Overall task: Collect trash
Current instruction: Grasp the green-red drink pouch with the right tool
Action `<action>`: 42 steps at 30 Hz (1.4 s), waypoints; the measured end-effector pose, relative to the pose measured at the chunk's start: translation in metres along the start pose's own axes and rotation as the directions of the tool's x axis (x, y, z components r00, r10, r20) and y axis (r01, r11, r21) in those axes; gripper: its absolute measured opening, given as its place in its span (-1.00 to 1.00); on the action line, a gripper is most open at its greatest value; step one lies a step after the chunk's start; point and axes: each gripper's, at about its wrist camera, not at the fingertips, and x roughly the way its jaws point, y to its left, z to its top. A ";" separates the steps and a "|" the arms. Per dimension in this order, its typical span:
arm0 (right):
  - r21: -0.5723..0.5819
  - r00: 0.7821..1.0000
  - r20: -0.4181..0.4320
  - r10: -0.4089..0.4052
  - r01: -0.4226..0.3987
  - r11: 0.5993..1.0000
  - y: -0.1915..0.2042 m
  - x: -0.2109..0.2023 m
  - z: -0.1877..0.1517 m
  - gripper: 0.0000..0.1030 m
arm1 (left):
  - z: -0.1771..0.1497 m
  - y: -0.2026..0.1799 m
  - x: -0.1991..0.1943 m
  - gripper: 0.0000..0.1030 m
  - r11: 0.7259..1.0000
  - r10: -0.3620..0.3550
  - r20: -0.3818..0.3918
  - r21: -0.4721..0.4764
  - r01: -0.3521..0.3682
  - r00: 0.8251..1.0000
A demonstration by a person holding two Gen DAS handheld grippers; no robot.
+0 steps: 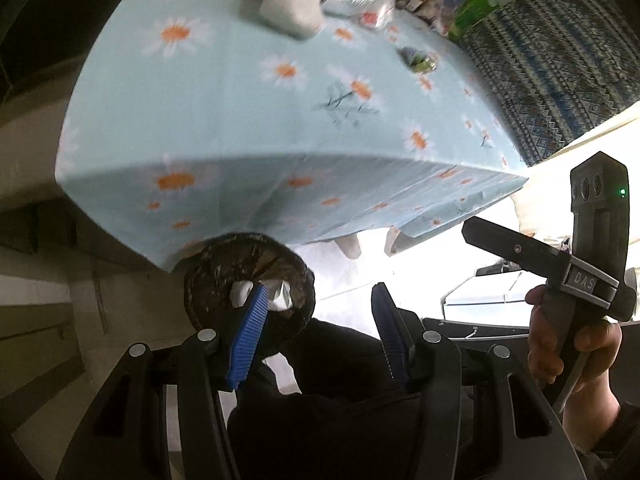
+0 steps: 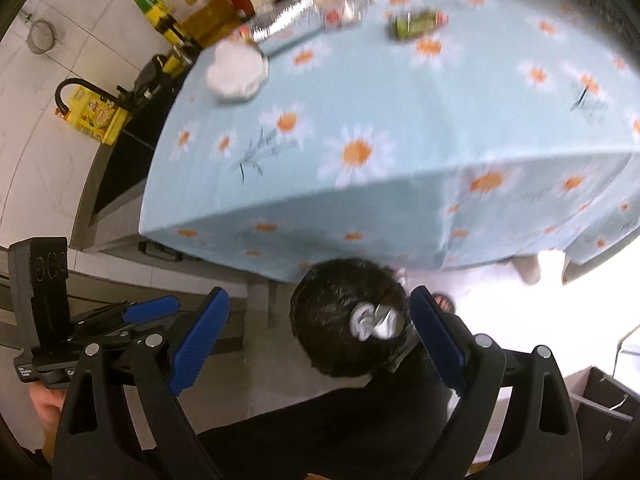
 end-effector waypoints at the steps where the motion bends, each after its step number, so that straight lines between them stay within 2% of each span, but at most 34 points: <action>1: -0.008 1.000 0.011 -0.004 0.004 1.000 0.000 -0.004 0.002 0.76 | 0.003 -0.003 -0.003 0.11 1.000 0.007 0.014 0.003 -0.007 1.000; 7: -0.062 0.995 0.093 -0.035 0.041 0.997 -0.005 -0.029 0.034 0.76 | 0.024 -0.015 -0.019 0.15 1.000 0.017 0.073 0.017 -0.019 0.997; 12: -0.097 0.988 0.147 -0.043 0.058 0.994 -0.017 -0.038 0.071 0.78 | 0.047 -0.022 -0.029 0.18 0.998 0.061 0.117 0.015 -0.063 0.991; 15: -0.109 0.987 0.157 -0.047 0.064 0.992 -0.025 -0.039 0.092 0.78 | 0.059 -0.027 -0.032 0.27 0.996 0.083 0.132 0.008 -0.084 0.988; 21: -0.143 0.985 0.169 -0.044 0.069 0.987 -0.045 -0.036 0.136 0.80 | 0.088 -0.040 -0.031 0.34 0.991 0.136 0.151 -0.009 -0.136 0.979; 23: -0.153 0.985 0.166 -0.041 0.067 0.986 -0.051 -0.032 0.149 0.80 | 0.099 -0.044 -0.029 0.44 0.988 0.157 0.157 -0.018 -0.156 0.975; 31: -0.217 0.993 0.118 -0.032 0.057 0.974 -0.069 0.001 0.185 0.80 | 0.130 -0.042 -0.009 0.45 0.974 0.222 0.136 -0.082 -0.212 0.966; 42: -0.291 0.997 0.043 -0.060 0.070 0.954 -0.086 0.049 0.212 0.41 | 0.156 -0.027 0.013 0.45 0.943 0.296 0.098 -0.189 -0.274 0.950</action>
